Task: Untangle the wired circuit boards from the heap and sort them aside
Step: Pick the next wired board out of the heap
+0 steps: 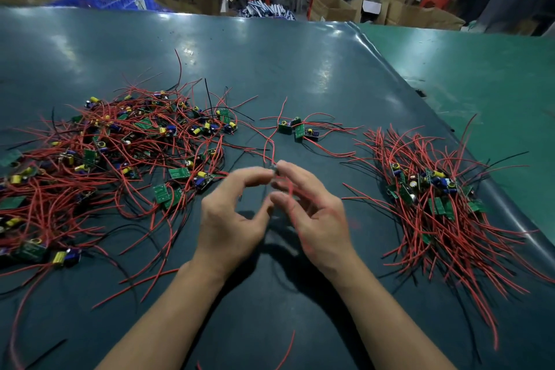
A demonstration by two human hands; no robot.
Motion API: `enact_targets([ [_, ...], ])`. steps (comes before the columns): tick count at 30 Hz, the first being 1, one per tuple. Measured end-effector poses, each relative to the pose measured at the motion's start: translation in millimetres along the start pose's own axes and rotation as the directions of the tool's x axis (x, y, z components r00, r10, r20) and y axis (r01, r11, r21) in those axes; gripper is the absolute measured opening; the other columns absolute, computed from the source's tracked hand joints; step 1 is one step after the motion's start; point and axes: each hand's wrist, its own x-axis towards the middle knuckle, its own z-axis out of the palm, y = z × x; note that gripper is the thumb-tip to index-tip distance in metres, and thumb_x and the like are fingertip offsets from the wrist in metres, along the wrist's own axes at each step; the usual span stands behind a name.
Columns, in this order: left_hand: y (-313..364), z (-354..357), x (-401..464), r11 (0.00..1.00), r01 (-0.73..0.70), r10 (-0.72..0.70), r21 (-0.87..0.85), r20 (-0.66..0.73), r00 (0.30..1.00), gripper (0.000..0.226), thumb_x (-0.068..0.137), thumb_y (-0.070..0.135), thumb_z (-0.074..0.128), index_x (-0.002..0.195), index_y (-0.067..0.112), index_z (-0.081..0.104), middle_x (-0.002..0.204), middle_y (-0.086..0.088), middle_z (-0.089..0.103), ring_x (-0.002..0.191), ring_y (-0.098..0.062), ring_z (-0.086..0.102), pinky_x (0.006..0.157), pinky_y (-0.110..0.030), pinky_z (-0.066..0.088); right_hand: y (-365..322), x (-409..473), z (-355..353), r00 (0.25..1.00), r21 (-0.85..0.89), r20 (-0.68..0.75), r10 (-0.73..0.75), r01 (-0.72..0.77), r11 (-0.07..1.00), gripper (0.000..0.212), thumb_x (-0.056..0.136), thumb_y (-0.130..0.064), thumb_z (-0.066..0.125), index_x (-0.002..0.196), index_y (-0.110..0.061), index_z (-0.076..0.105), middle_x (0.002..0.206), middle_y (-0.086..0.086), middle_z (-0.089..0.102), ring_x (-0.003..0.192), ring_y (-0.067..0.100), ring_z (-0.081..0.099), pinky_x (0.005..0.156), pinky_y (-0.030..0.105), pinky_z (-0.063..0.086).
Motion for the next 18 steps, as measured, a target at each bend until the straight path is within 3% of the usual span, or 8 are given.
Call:
enact_targets([
  [3,5.6,4.1,-0.6,0.986,-0.127,0.120,0.106,0.067,0.991,0.031,0.075,-0.001,0.073,0.105,0.004,0.071,0.105,-0.002,0.064,0.099,-0.023,0.063,0.088,-0.041,0.052,-4.8,2.4,-1.0,0.990,0.248,-0.072,0.122,-0.100,0.964,0.023,0.083,-0.007,0.065,0.106,-0.010,0.070,0.106,0.008,0.073,0.094,0.013,0.069,0.083,0.022,0.054],
  [5,6.6,4.7,1.7,0.971,-0.169,0.162,0.167,0.052,0.985,0.034,0.077,0.006,0.076,0.110,0.004,0.069,0.108,-0.003,0.061,0.103,-0.026,0.060,0.089,-0.044,0.050,-7.9,4.8,-2.6,0.974,0.359,-0.100,0.203,-0.155,0.920,0.019,0.082,-0.014,0.064,0.099,-0.009,0.071,0.093,0.005,0.075,0.079,0.018,0.072,0.072,0.024,0.056],
  [8,3.6,3.6,4.9,0.955,-0.175,0.156,0.240,0.095,0.983,0.041,0.078,0.032,0.080,0.110,0.009,0.069,0.113,-0.004,0.064,0.111,-0.022,0.057,0.095,-0.047,0.046,-11.6,7.0,-6.9,0.948,0.393,-0.163,0.275,-0.193,0.899,0.021,0.078,-0.022,0.068,0.094,-0.009,0.068,0.080,0.005,0.075,0.061,0.018,0.069,0.056,0.024,0.056],
  [10,3.5,5.4,3.6,0.963,-0.160,0.134,0.217,0.129,0.982,0.038,0.079,0.036,0.078,0.107,0.010,0.071,0.110,0.001,0.066,0.108,-0.018,0.059,0.094,-0.049,0.047,-12.5,7.2,-8.2,0.932,0.390,-0.206,0.299,-0.201,0.898,0.027,0.071,-0.029,0.074,0.087,-0.008,0.069,0.071,0.004,0.072,0.053,0.016,0.065,0.048,0.022,0.051],
  [14,4.6,6.5,1.4,0.989,-0.109,0.097,0.104,0.114,0.989,0.027,0.081,0.014,0.080,0.105,0.003,0.072,0.102,-0.005,0.067,0.092,-0.018,0.065,0.081,-0.039,0.054,-12.0,5.8,-7.5,0.930,0.356,-0.189,0.315,-0.234,0.905,0.033,0.063,-0.040,0.078,0.081,-0.013,0.073,0.076,0.005,0.073,0.061,0.015,0.067,0.045,0.020,0.046],
  [18,3.4,3.0,2.0,0.984,-0.103,0.086,0.142,0.123,0.989,0.026,0.085,0.014,0.074,0.108,0.003,0.071,0.097,-0.005,0.066,0.080,-0.019,0.061,0.068,-0.040,0.052,-13.4,5.0,-9.6,0.952,0.354,-0.075,0.296,-0.252,0.901,0.016,0.077,-0.026,0.072,0.089,-0.017,0.076,0.097,0.006,0.075,0.074,0.015,0.069,0.047,0.022,0.050],
])
